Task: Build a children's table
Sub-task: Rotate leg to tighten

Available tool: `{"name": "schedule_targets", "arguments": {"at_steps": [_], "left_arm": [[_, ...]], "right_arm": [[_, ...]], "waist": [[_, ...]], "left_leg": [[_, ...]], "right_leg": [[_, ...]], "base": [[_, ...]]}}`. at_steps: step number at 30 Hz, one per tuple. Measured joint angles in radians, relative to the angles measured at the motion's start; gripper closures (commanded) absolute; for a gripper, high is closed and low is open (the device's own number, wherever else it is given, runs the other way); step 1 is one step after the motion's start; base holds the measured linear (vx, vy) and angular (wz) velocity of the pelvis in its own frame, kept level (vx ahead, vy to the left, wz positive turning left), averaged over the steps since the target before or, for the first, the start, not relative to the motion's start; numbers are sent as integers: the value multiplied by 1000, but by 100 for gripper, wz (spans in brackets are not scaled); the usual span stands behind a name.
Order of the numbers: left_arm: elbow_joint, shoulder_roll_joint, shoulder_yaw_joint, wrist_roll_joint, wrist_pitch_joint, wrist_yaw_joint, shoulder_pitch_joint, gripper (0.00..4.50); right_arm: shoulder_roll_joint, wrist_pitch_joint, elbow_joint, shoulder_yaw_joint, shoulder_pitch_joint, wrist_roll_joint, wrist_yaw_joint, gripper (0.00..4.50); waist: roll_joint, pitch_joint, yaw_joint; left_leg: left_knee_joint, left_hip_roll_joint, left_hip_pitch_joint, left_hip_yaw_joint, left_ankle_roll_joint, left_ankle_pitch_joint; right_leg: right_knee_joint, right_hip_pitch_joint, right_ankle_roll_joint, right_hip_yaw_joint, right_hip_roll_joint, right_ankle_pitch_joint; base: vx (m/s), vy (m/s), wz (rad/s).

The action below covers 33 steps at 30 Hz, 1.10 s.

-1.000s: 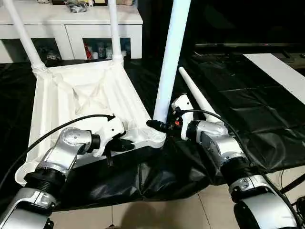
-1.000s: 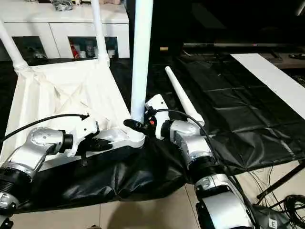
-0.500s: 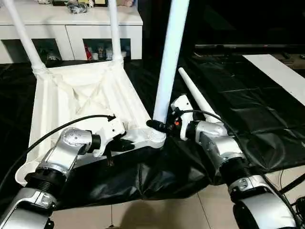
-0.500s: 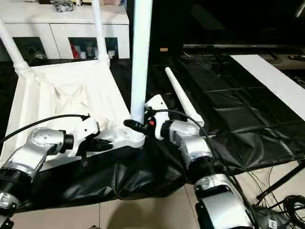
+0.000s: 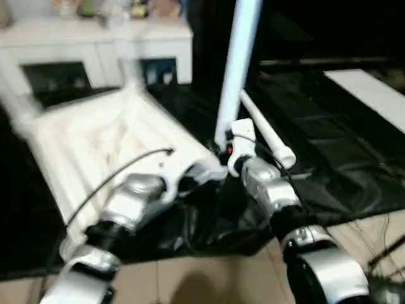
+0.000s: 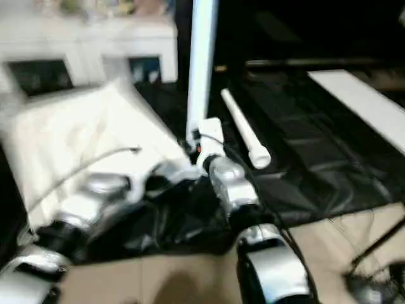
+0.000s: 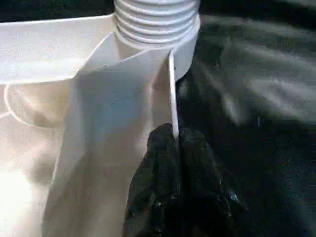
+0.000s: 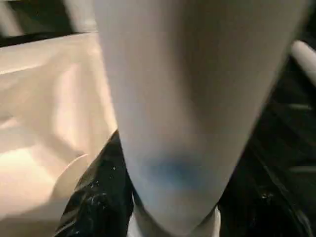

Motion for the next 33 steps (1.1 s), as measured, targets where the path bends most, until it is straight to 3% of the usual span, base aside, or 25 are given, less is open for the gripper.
{"name": "schedule_targets", "arguments": {"at_steps": [4, 9, 13, 33], "left_arm": [[-12, -21, -2, 12, 53, 42, -1, 450], [-45, -28, -4, 27, 105, 64, -2, 450], [-55, -29, -4, 27, 118, 74, -2, 450], [-110, -3, -22, 28, 127, 70, 16, 450]], "right_arm": [[15, 9, 48, -19, -29, 5, -50, 264], [26, 8, 67, -31, -46, 2, -72, 264], [28, 8, 82, -38, -61, 1, -74, 264], [26, -2, 102, -33, -87, -51, -20, 264]], "waist": [[-4, -3, -9], [-8, -5, -17], [-12, -7, -18], [-10, -6, -24]], "left_leg": [[-15, 10, 3, 9, 0, 0], [-28, 13, 3, 19, 0, 0], [-33, 13, 2, 21, 0, 0], [-39, 14, 2, 23, 0, 0]], "right_leg": [[-36, 16, -6, -1, 8, 25], [-50, 17, -1, 0, 8, 26], [-51, 18, 1, 0, 8, 30], [-58, 16, 3, 0, 8, 30]], "base": [[0, 0, 0], [0, 0, 0], [0, 0, 0], [0, 0, 0]]}}
